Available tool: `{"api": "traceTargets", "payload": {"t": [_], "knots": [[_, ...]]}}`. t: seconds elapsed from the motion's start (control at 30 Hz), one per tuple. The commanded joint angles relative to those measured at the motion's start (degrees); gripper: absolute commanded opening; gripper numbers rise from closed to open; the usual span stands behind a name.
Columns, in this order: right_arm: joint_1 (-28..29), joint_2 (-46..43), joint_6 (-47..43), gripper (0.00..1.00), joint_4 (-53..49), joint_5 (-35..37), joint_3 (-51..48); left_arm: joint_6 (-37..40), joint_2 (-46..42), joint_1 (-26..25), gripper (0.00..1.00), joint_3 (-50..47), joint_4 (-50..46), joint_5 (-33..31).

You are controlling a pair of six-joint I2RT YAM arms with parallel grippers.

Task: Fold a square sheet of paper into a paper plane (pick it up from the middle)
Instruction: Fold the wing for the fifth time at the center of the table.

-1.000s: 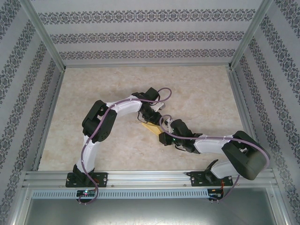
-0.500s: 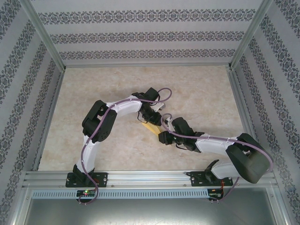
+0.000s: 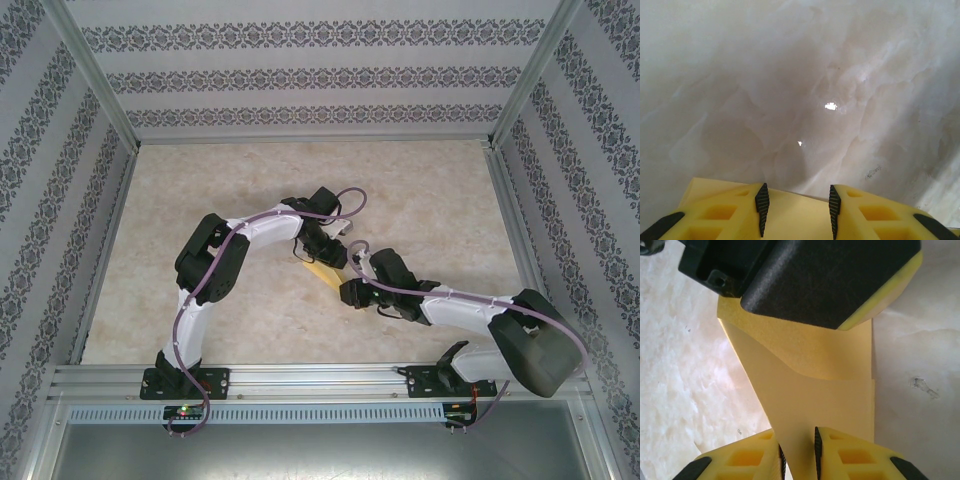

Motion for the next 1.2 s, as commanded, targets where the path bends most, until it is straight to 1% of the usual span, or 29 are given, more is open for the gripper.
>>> {"api": "traceTargets", "payload": {"t": [0.0, 0.07, 0.23, 0.37, 0.47, 0.67, 0.8, 1.17], "knots": [[-0.65, -1.72, -0.98, 0.23, -0.52, -1.12, 1.58, 1.84, 1.94, 0.58, 0.41, -0.78, -2.40, -0.01], [-0.93, -1.23, -0.98, 0.21, -0.52, -1.25, 1.62, 1.83, 2.05, 0.60, 0.41, -0.59, -2.50, 0.05], [-1.13, 0.27, -0.93, 0.13, 0.37, -2.49, 2.07, 2.01, 1.92, 0.61, 0.41, -0.27, -2.87, 0.14], [-1.43, 1.79, -1.39, 0.10, 0.54, -3.72, 2.89, 2.01, 2.05, 0.61, 0.41, 0.07, -3.03, 0.48], [-2.24, 4.31, -1.68, 0.07, 0.89, -5.91, 3.53, 2.01, 1.89, 0.61, 0.42, 0.66, -3.19, 0.85], [-2.89, 8.53, -2.01, 0.04, 2.55, -9.70, 4.99, 2.40, 1.65, 0.61, 0.42, 2.30, -3.94, 2.52], [-3.05, 10.39, -1.98, 0.03, 3.09, -10.90, 5.62, 2.71, 1.57, 0.59, 0.43, 3.61, -4.52, 3.03], [-4.11, 12.12, -1.54, 0.01, 4.60, -11.14, 4.40, 1.49, 0.83, 0.86, 0.44, 7.73, -4.52, 5.20]]}}
